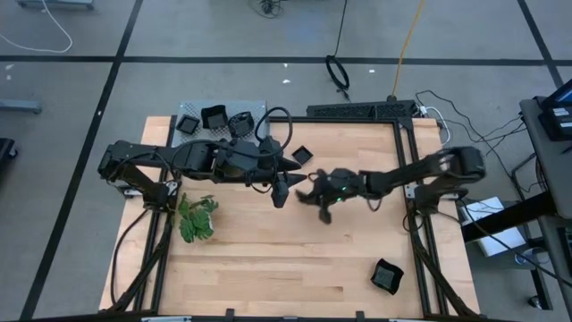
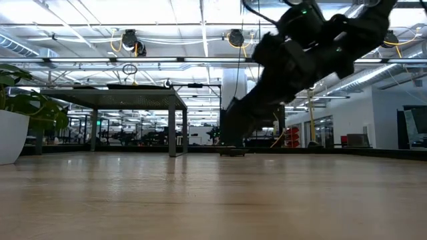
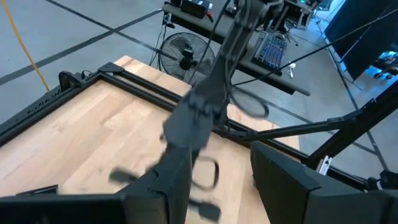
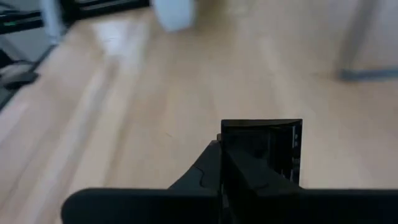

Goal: Pick & Place Mini shaped plates
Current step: Stack the square plate on top of the square plate on the shelf

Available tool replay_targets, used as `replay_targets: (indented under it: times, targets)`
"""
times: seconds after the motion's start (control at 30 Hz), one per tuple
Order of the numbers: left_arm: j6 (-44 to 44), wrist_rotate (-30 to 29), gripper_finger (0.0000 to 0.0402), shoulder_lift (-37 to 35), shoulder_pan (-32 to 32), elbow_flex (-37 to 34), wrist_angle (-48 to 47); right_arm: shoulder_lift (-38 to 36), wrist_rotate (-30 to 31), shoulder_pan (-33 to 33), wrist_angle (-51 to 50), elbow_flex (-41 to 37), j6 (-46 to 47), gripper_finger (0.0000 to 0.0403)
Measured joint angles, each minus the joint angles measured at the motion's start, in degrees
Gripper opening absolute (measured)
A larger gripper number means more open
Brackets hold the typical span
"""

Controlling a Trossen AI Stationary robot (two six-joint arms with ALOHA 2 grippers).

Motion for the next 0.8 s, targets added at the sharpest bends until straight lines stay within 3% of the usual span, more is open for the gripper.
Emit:
replay_targets:
  times: [0.27,0.47,0.8]
  targets:
    - [-1.3,0.0,0.017,0.0,0.0,0.0,0.1,15.6,-0.8,3.5,1.8,12.3,-5.2,0.0001]
    - [-2.8,0.0,0.017,0.0,0.0,0.0,0.1,21.0,-0.7,3.9,-0.8,20.8,-9.6,0.0003]
    - [-2.8,0.0,0.017,0.0,0.0,0.0,0.0,24.0,1.1,3.7,-1.8,25.8,-16.8,0.0094]
